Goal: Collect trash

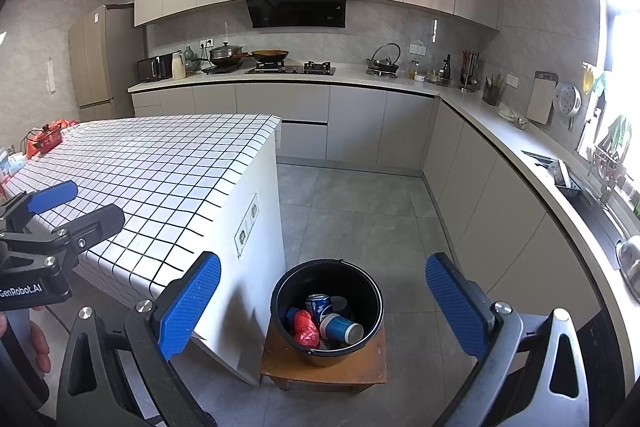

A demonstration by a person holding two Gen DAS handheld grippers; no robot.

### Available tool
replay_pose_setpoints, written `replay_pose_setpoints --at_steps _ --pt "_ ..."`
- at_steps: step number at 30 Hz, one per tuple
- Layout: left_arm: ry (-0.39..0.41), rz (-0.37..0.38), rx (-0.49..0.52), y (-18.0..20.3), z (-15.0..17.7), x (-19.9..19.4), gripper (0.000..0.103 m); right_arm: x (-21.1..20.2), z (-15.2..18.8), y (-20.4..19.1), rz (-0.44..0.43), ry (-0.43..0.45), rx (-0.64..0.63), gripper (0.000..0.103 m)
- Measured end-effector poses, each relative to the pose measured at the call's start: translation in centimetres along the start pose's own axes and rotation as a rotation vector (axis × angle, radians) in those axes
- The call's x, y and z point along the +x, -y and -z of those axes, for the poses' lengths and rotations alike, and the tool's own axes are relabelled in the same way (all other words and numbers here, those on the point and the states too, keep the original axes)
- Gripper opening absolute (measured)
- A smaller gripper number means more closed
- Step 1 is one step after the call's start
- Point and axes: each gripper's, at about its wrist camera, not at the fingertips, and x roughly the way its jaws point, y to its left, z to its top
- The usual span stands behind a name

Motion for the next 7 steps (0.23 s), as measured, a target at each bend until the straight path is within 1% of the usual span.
replay_pose_setpoints --at_steps 7 --pt "-0.011 0.027 0.012 0.40 0.09 0.05 0.103 -0.01 0.00 -0.18 -0.007 0.000 -0.004 0.103"
